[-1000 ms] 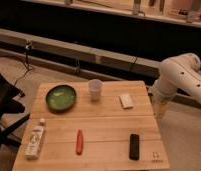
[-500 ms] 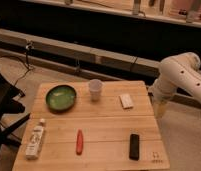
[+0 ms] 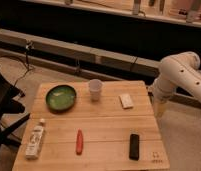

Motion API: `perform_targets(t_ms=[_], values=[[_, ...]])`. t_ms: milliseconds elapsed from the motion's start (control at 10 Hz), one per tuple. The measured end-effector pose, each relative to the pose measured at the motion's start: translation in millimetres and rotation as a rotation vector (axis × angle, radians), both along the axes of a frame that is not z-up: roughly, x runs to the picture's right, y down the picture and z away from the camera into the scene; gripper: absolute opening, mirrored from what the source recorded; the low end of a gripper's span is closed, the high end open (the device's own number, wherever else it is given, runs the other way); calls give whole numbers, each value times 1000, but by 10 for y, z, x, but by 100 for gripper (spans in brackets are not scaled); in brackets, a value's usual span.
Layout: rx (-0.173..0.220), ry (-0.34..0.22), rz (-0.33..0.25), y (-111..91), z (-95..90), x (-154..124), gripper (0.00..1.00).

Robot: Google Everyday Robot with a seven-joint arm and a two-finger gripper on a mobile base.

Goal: Place the white sponge in the ceramic bowl

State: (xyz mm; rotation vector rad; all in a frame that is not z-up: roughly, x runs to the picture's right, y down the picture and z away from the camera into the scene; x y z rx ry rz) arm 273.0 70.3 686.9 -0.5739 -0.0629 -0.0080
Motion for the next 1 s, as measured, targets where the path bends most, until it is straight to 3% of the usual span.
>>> perform_targets(t_ms=[300,500,800,1000], values=[[56,-77,-50,-195,37,-306,80],[84,-92,-94,-259,82,-437,80],[101,-102,-140,-250,237,-601,80],[92,-86,-159,-195,403,-662,80]])
